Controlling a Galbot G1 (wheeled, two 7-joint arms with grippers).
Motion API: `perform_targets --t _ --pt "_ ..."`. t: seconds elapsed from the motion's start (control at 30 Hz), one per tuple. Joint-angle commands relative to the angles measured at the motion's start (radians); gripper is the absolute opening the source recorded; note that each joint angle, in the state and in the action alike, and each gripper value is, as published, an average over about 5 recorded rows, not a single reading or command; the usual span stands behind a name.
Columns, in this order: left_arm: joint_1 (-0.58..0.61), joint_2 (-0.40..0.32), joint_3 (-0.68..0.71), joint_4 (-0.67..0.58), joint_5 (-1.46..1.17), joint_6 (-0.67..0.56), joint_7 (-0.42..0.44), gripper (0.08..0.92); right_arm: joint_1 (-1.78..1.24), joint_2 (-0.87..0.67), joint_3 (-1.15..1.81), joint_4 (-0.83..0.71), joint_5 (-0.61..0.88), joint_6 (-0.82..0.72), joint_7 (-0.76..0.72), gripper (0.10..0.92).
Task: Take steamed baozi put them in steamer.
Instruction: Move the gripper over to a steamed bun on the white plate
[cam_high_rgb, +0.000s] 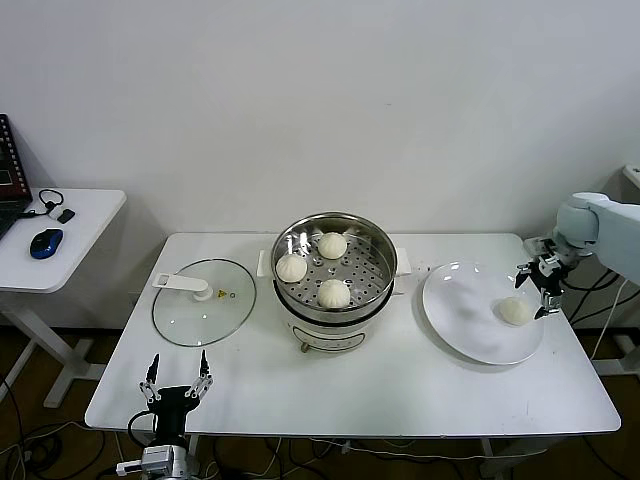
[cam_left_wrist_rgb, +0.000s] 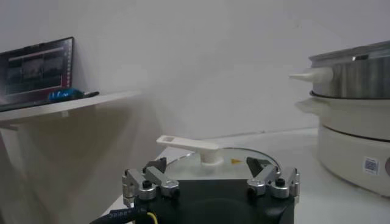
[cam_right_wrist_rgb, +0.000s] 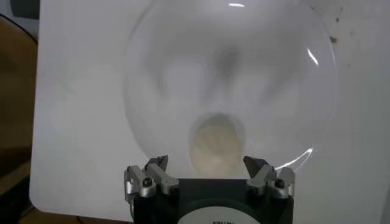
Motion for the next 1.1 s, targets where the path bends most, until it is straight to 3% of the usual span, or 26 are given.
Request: perform_targets --t 0.03,1.1 --pt "-0.001 -0.004 0.004 0.006 0.004 -0.002 -0.001 0.823 -0.189 0.062 0.208 -0.243 -0.105 0.075 0.005 0.823" --pt "-0.013 -0.004 0.003 0.021 0.0 0.008 0.004 0.823 -0.278 0.139 0.308 -0.332 -0.138 0.087 -0.002 0.797"
